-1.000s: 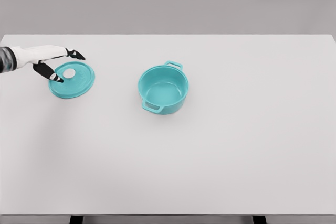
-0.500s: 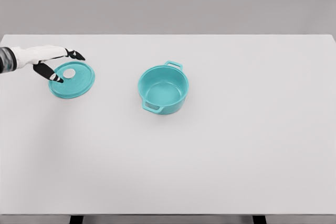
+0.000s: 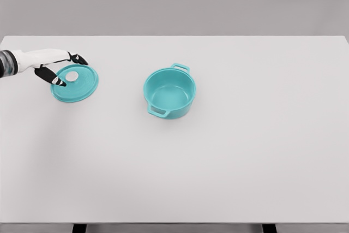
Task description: Cover the pot with left arm
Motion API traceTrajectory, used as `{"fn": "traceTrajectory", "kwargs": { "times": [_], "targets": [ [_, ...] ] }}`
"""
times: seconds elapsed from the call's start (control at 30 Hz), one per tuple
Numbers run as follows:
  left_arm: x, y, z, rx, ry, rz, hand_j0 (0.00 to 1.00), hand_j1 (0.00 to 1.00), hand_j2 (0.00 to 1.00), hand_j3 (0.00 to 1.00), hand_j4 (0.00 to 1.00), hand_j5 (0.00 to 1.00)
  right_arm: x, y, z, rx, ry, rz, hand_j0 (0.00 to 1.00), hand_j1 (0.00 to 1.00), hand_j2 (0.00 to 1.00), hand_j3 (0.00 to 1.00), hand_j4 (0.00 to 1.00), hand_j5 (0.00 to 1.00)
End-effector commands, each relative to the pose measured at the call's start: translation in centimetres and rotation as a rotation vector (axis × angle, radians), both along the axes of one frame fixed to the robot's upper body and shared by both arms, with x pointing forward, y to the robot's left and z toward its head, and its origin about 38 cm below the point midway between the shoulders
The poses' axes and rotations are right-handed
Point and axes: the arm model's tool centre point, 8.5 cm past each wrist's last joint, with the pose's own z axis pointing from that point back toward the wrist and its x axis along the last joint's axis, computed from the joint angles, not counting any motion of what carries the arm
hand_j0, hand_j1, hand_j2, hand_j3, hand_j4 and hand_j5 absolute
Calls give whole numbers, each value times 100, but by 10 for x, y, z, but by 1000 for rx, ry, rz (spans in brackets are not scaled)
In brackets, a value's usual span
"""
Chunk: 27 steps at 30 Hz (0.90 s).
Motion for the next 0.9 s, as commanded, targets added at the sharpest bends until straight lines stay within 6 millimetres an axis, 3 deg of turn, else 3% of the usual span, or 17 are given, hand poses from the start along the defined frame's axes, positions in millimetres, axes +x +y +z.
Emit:
{"fn": "traceTrajectory", "kwargs": {
  "times": [0.0, 0.53, 0.87],
  "targets": [
    [0, 3, -1, 2, 4, 11, 82, 82, 82, 82, 82, 82, 0, 0, 0, 0, 0, 0, 100, 100, 100, 100, 100, 100],
    [-3, 2, -9, -1, 16, 12, 72, 72, 72, 72, 72, 72, 0, 0, 0, 0, 0, 0, 100, 100, 100, 100, 100, 100],
    [-2, 2, -7, -13, 10, 15, 53, 53, 53, 53, 53, 53, 0, 0, 0, 0, 0, 0, 100, 100, 100, 100, 100, 100]
  ]
}}
